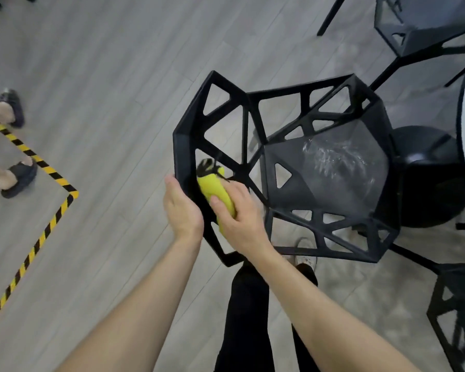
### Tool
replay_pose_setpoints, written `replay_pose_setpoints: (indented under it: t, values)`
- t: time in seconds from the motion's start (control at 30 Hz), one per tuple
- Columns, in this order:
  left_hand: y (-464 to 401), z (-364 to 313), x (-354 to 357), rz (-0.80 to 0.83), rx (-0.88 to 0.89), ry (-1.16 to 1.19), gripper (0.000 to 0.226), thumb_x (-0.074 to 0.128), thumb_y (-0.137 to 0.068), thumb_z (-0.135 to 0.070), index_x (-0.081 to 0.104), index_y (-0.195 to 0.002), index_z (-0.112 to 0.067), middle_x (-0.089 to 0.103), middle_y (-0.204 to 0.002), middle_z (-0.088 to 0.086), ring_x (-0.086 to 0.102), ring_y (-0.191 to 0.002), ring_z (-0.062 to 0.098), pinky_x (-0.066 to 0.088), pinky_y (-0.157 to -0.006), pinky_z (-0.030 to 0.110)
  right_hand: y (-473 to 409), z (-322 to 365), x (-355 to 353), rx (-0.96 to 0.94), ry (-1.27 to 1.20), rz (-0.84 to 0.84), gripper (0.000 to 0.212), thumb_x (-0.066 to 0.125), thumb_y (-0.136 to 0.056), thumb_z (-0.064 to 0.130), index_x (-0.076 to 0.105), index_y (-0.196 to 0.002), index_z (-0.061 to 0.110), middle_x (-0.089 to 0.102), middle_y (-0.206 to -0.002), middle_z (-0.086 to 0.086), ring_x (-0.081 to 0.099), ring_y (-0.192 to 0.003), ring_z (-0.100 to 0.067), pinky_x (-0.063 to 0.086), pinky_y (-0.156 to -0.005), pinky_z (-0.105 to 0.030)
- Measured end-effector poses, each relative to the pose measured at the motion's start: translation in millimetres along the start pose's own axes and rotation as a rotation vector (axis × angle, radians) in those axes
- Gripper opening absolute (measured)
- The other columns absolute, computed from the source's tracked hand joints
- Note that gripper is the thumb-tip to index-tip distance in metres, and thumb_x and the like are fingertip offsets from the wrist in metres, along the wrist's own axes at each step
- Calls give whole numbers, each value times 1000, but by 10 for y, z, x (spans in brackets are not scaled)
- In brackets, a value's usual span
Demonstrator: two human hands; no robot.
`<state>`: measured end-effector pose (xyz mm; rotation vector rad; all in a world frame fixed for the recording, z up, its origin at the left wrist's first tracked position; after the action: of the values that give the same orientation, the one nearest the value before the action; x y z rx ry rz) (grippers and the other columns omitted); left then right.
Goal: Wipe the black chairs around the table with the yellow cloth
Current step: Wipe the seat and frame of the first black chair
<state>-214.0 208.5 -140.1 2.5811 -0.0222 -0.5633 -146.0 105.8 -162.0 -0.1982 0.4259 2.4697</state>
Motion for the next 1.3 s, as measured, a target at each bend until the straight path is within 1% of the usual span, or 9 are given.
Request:
replay_pose_setpoints:
  t: [0.1, 0.23, 0.37, 0.53, 0.67, 0.77, 0.97, 1.13, 1.3]
  values:
    - [-53, 64, 19, -57, 86, -3, 56, 27, -118, -41, 75, -93, -25, 81, -84, -14, 74, -84, 3, 57, -84, 24, 287, -284, 15, -115, 69, 84, 46, 64, -106, 26, 57, -150, 38, 52, -146, 19, 48, -132, -3, 40, -111, -20]
    - [-39, 124, -15, -23, 142, -58, 70, 21, -114, -54, 81, -90, -29, 83, -91, 8, 78, -93, 30, 61, -95, 54, 968, -1138, -682, 144, 158, 214, 43, 64, -105, 29, 55, -136, 58, 56, -132, 31, 53, -124, 5, 50, -105, -36]
    - [-17, 97, -11, -40, 212, -144, 63, 17, -112, -61, 75, -85, -60, 83, -90, 6, 75, -94, 40, 60, -93, 63, -72, -1091, -780, 323, 35, 2, 36, 57, -108, 39, 53, -143, 45, 67, -124, 17, 63, -112, -3, 51, -96, -36]
    - [-18, 109, -36, -72, 199, -141, 56, 19, -108, -69, 67, -90, -46, 84, -89, 2, 76, -100, 30, 58, -99, 61, -1108, -1099, -124, 245, 121, 110, 56, 56, -105, 32, 43, -159, 36, 54, -149, 3, 54, -134, -22, 43, -113, -40]
    - [-60, 108, -55, -78, 208, -163, 63, 18, -109, -67, 72, -84, -50, 83, -88, 2, 75, -95, 37, 60, -93, 62, 76, -1216, -277, 173, 194, 260, 57, 58, -103, 12, 53, -155, 37, 48, -155, 12, 44, -142, -14, 37, -119, -36]
    - [-38, 99, -43, -84, 213, -164, 67, 17, -112, -62, 73, -84, -37, 83, -85, -1, 76, -92, 24, 61, -93, 51, 635, -1270, -624, 178, 195, 391, 50, 56, -108, 20, 50, -156, 34, 53, -145, 12, 51, -132, -11, 42, -108, -28]
    - [-19, 63, -35, -85, 189, -164, 61, 16, -114, -57, 70, -100, -33, 83, -86, 1, 78, -92, 22, 63, -94, 49, -287, -1275, -249, 415, 100, 132, 51, 48, -113, 29, 38, -163, 27, 50, -153, 0, 51, -136, -20, 41, -111, -36]
    - [15, 19, -15, -82, 198, -163, 64, 18, -115, -56, 73, -109, -25, 83, -85, 4, 79, -89, 24, 65, -90, 51, 716, -1123, -430, 277, 159, 214, 46, 53, -111, 20, 50, -154, 33, 54, -138, 14, 48, -126, -4, 46, -108, -35]
    - [-5, 10, -22, -99, 194, -168, 65, 21, -108, -61, 74, -99, -25, 83, -83, 4, 77, -90, 31, 61, -92, 56, 723, -294, 18, 58, 21, 145, 59, 59, -101, 8, 51, -154, 31, 52, -144, 10, 47, -134, -12, 38, -114, -25]
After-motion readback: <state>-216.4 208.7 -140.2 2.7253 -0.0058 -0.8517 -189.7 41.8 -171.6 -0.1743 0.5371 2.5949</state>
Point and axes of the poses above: each hand's wrist, its own y-axis away from the middle knuckle, its own x-axis out of the palm, z = x × y, the point moved 2 cm from there along -y, towards the middle knuckle
